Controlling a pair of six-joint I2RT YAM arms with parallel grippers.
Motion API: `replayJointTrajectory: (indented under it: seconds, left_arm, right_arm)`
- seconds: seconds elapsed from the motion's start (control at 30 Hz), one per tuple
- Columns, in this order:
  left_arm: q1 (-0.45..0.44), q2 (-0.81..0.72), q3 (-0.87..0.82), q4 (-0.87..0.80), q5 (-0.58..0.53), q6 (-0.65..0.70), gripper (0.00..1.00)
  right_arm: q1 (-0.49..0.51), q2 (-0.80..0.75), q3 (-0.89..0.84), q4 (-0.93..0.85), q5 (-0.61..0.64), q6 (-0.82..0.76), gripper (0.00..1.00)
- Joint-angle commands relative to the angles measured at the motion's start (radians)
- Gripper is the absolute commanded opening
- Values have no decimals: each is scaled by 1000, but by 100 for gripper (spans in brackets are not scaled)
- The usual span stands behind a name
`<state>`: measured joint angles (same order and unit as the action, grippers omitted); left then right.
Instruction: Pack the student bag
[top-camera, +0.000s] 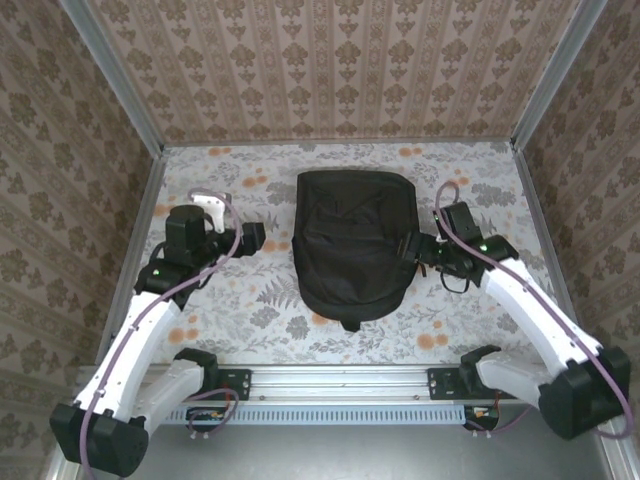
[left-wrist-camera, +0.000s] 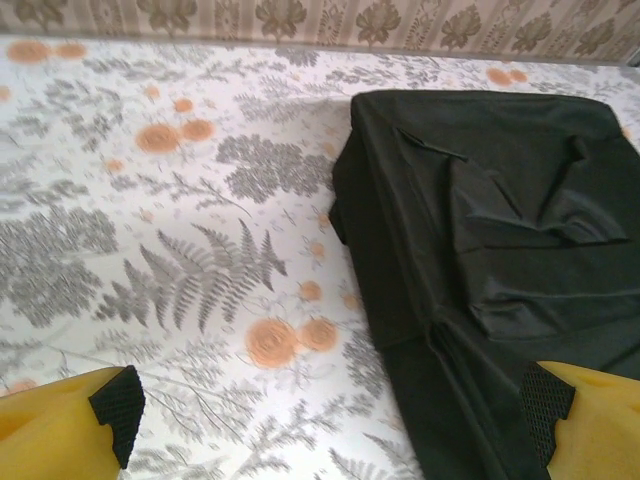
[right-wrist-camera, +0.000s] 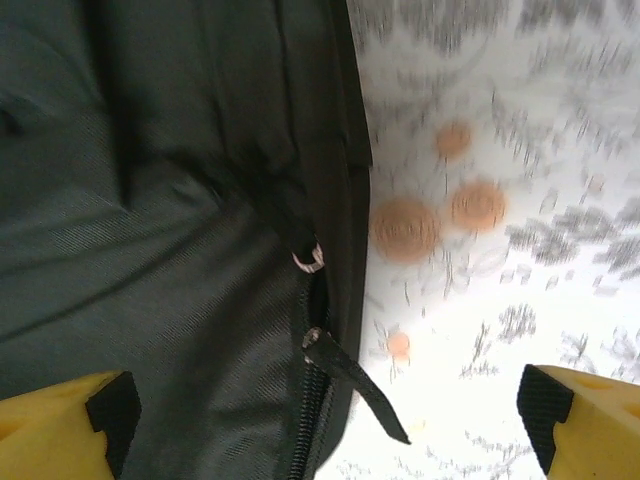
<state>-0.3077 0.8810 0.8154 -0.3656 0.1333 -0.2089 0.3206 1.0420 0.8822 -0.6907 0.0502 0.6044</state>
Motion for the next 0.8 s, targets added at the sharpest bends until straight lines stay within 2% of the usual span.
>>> replayJointTrajectory:
  seconds: [0.0, 0.07, 0.13, 0.23, 0.3, 0.37, 0.4, 0.53, 0.6, 0.67, 0.7, 0.77]
  left_arm:
    - [-7, 13, -50, 227, -68, 154, 100]
    - [7, 38, -99, 353, -188, 166, 100]
    - [58, 91, -146, 460, -268, 152, 100]
    - [184, 182, -202, 577, -214, 146, 100]
    - [255, 240, -238, 619, -218, 93, 100]
    - [310, 282, -277, 677, -145, 116, 100]
    - [319, 306, -299, 705, -151, 140, 100]
    - [394, 407, -411, 921, -170, 100, 100]
    - [437, 446, -444, 1052, -101, 95, 100]
    - [442, 509, -479, 1208, -76, 94, 100]
    - [445, 538, -485, 1255, -59, 98, 100]
    - [415, 540, -454, 1193, -40, 139, 100]
  right_arm:
    - [36, -135, -66, 232, 150, -75, 100]
    - [36, -201, -115, 395, 166, -179, 100]
    - [35, -248, -169, 553, 260, -245, 100]
    - [33, -252, -292, 857, 347, -463, 100]
    - [13, -201, -353, 1018, 420, -570, 100]
    - [-37, -124, -381, 1083, 471, -564, 100]
    - [-71, -82, -392, 1088, 465, -545, 100]
    - [-164, 88, -469, 1201, 451, -485, 100]
    - [-200, 168, -509, 1277, 444, -445, 100]
    - [-240, 231, -545, 1389, 423, -410, 100]
    - [-259, 231, -534, 1367, 374, -410, 100]
    - [-278, 273, -524, 1432, 298, -475, 100]
